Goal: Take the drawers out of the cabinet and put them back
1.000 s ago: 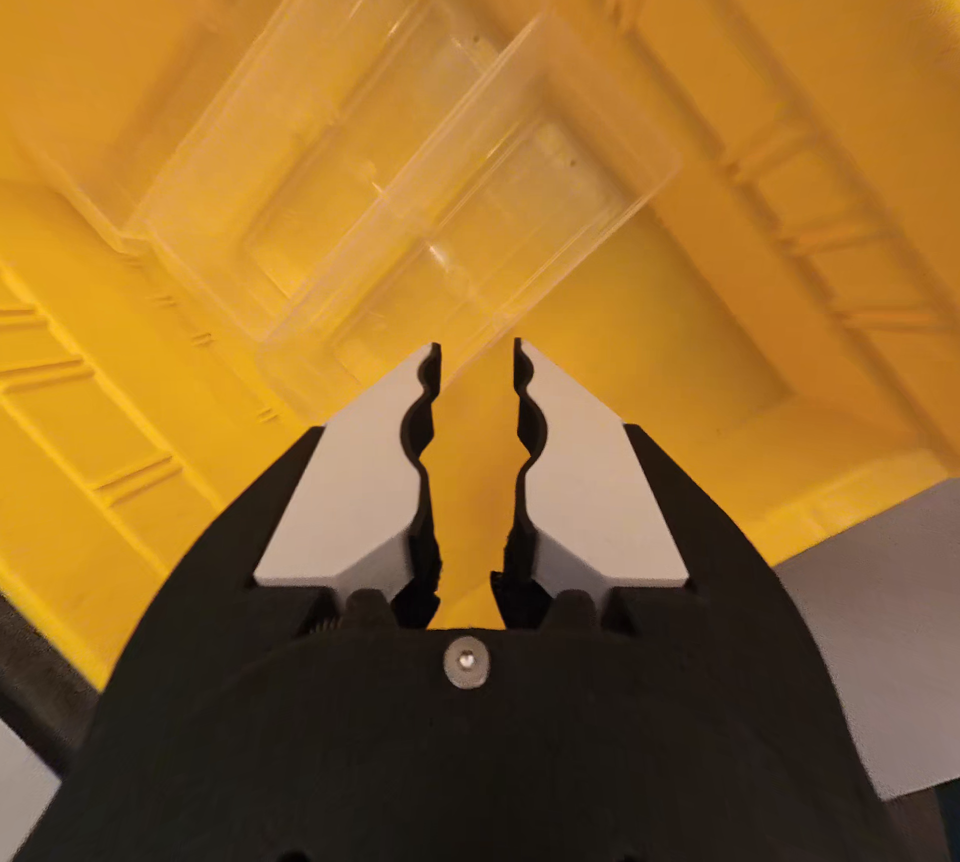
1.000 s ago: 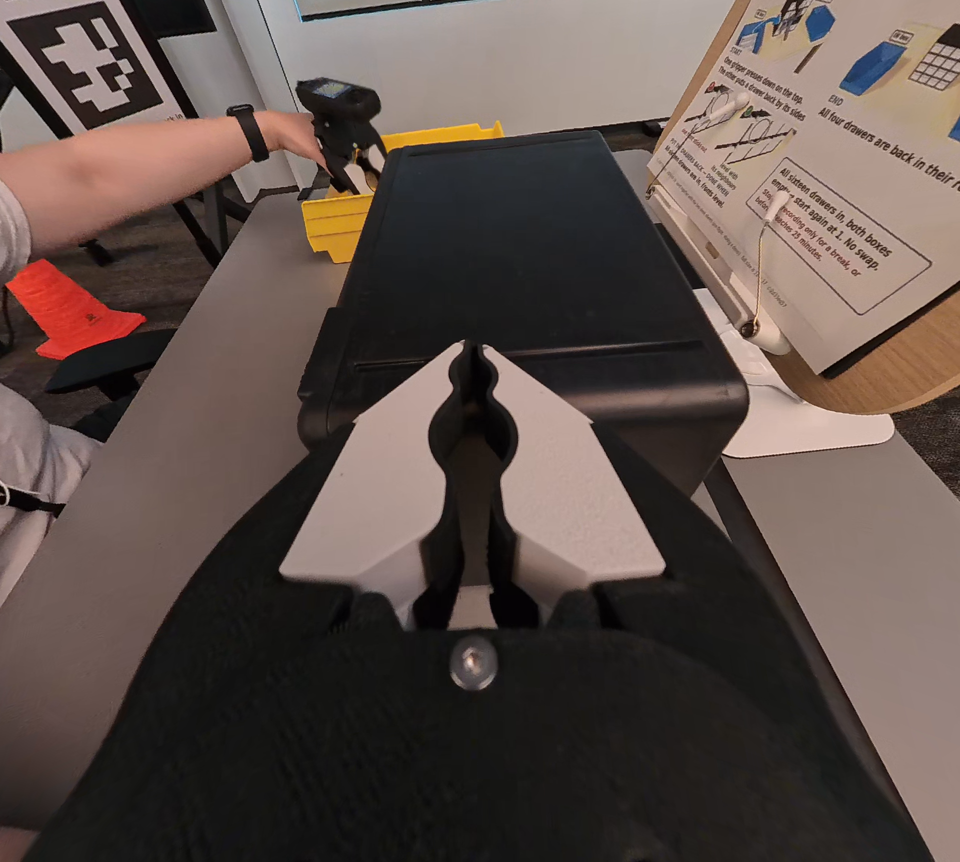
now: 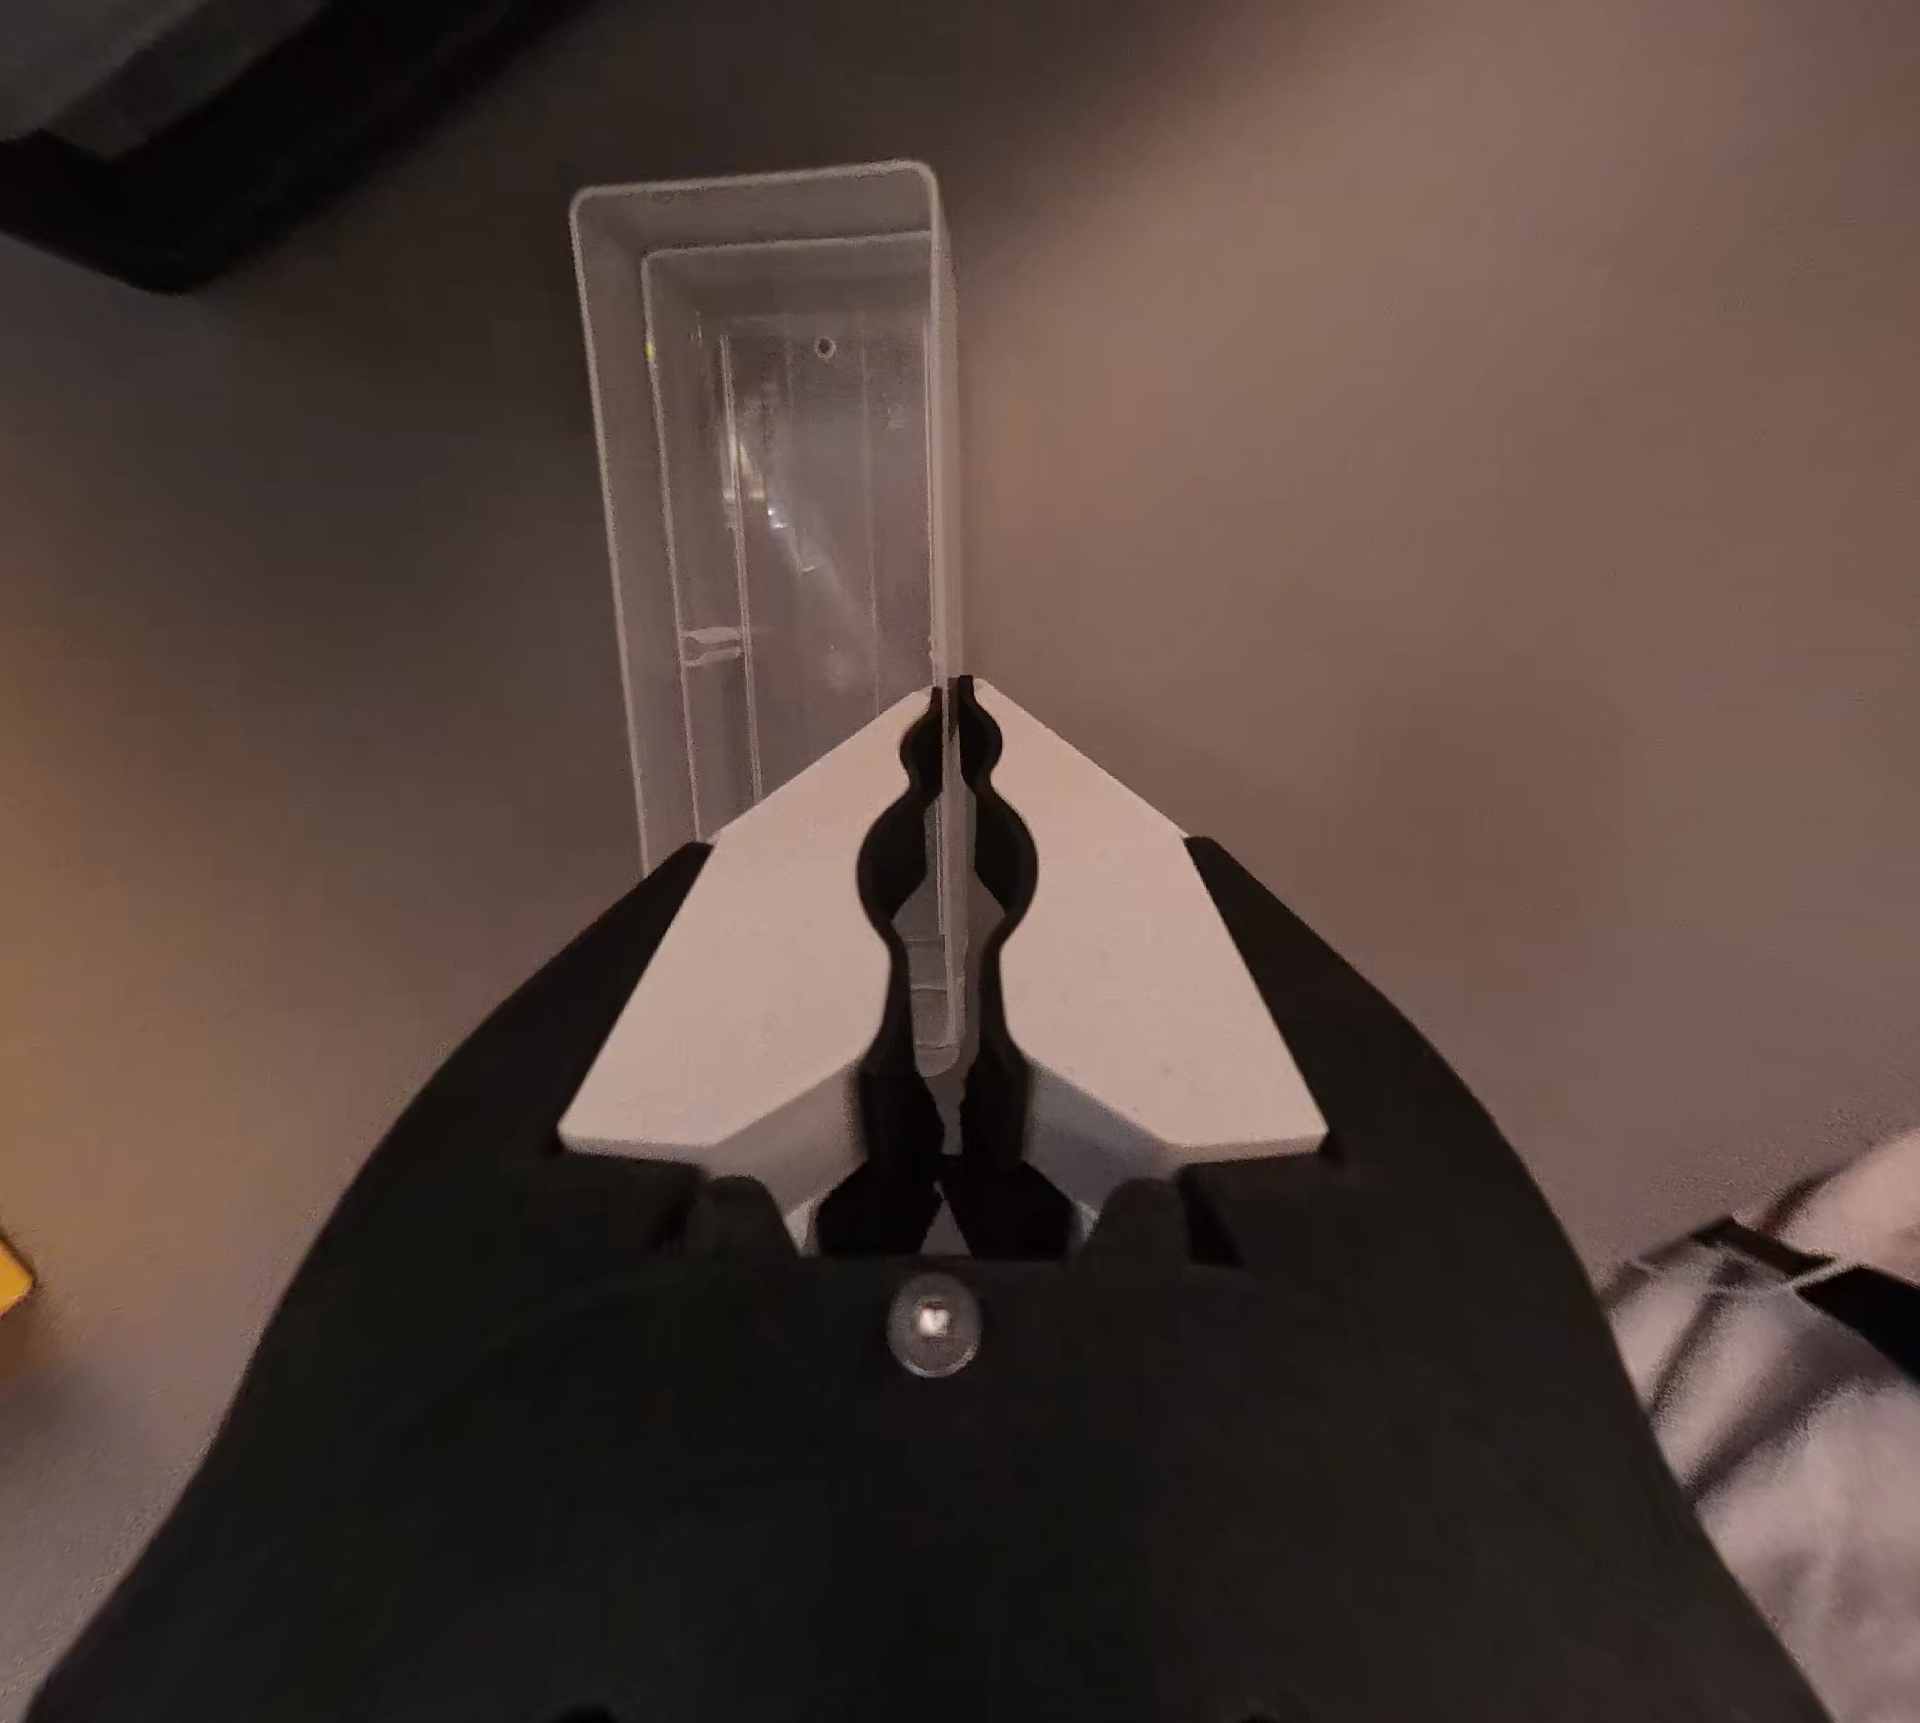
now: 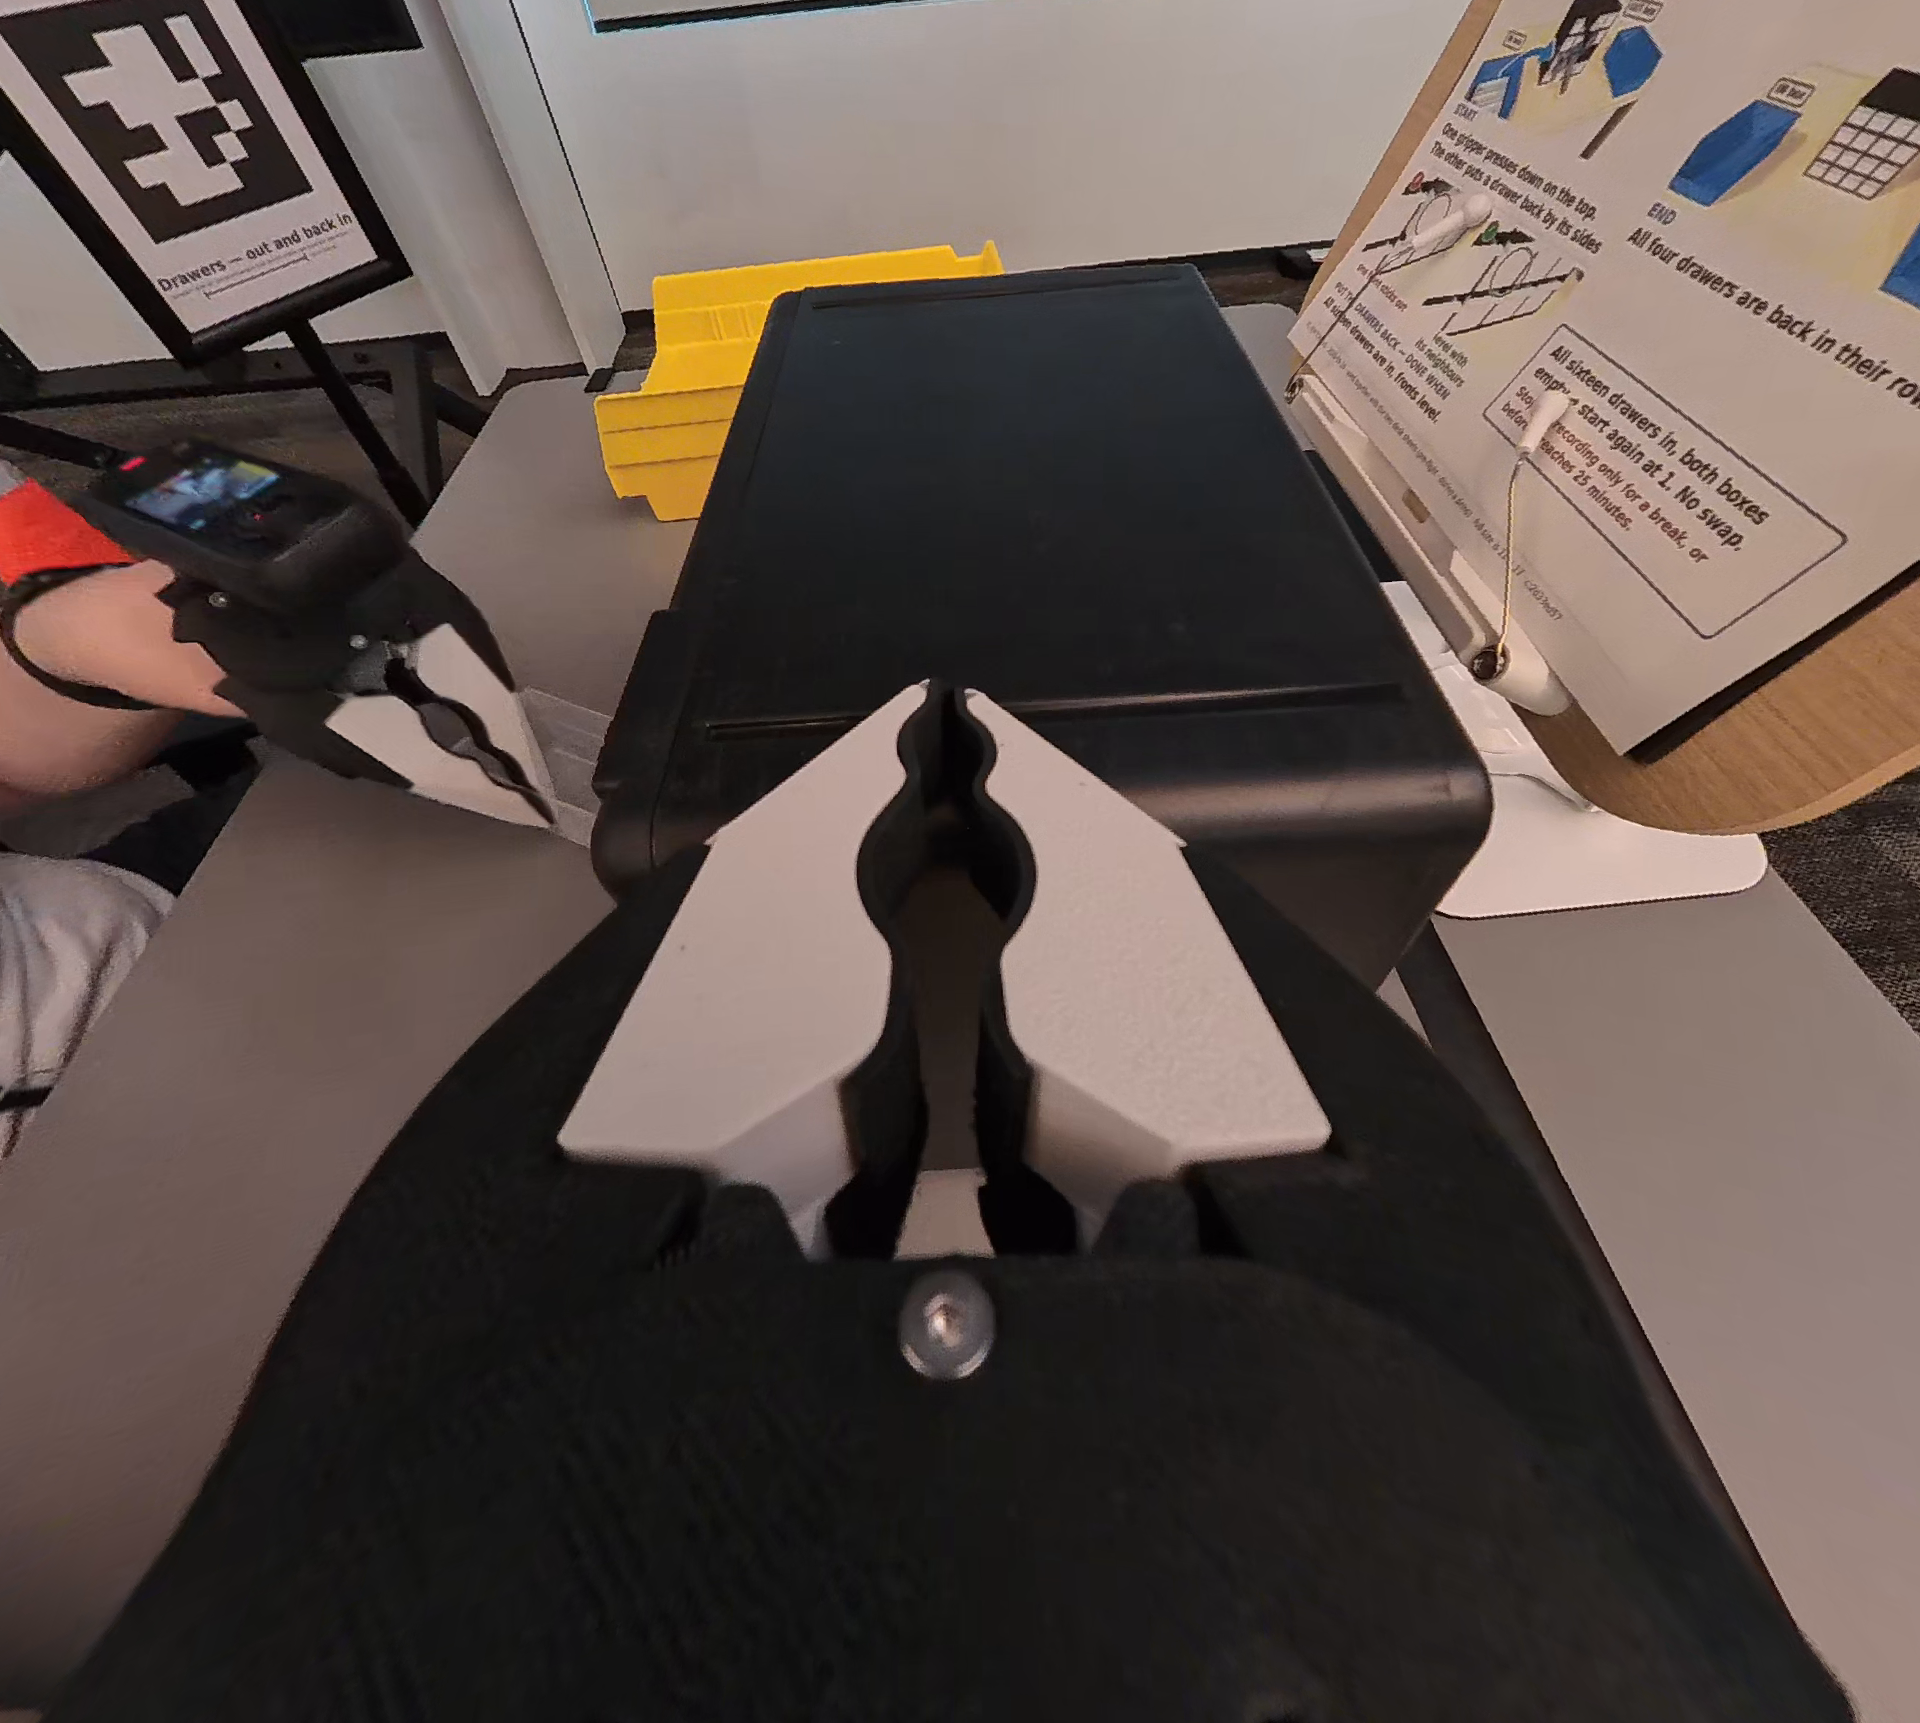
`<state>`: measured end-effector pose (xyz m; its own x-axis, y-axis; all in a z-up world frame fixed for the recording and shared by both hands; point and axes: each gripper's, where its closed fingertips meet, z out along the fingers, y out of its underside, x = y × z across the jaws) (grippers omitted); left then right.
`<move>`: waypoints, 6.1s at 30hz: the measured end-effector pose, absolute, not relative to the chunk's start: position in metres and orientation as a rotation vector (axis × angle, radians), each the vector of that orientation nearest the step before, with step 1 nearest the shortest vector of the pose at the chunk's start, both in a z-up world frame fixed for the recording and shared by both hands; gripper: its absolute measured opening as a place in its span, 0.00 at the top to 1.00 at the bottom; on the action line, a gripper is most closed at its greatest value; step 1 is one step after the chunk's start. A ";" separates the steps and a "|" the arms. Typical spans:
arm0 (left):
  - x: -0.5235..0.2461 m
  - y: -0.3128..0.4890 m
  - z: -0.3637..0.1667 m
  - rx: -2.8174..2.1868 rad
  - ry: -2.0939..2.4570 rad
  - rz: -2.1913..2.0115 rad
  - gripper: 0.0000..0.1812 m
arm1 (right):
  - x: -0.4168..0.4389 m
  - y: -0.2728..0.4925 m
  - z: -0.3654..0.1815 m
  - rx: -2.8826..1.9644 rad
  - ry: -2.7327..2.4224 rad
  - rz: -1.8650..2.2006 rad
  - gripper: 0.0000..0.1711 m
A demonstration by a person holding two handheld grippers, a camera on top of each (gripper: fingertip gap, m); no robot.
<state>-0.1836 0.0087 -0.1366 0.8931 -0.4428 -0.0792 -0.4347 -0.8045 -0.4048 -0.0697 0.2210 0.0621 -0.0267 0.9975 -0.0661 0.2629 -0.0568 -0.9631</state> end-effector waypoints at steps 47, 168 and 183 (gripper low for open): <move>-0.201 0.053 -0.088 -2.690 0.273 0.028 0.65 | -0.069 0.220 0.063 -1.391 -1.387 1.244 1.00; -0.580 0.063 -0.124 -2.667 0.863 0.435 1.00 | 0.059 0.283 0.179 -1.448 -0.409 -0.066 1.00; -0.547 0.050 -0.038 -2.537 0.698 0.570 1.00 | 0.042 0.293 0.161 -1.509 -0.499 0.046 1.00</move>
<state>-0.5469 0.0501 -0.0376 0.7869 -0.3727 -0.4917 -0.5566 -0.7727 -0.3051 0.0423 0.2926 0.1615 0.8988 0.3327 0.2854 0.2743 0.0810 -0.9582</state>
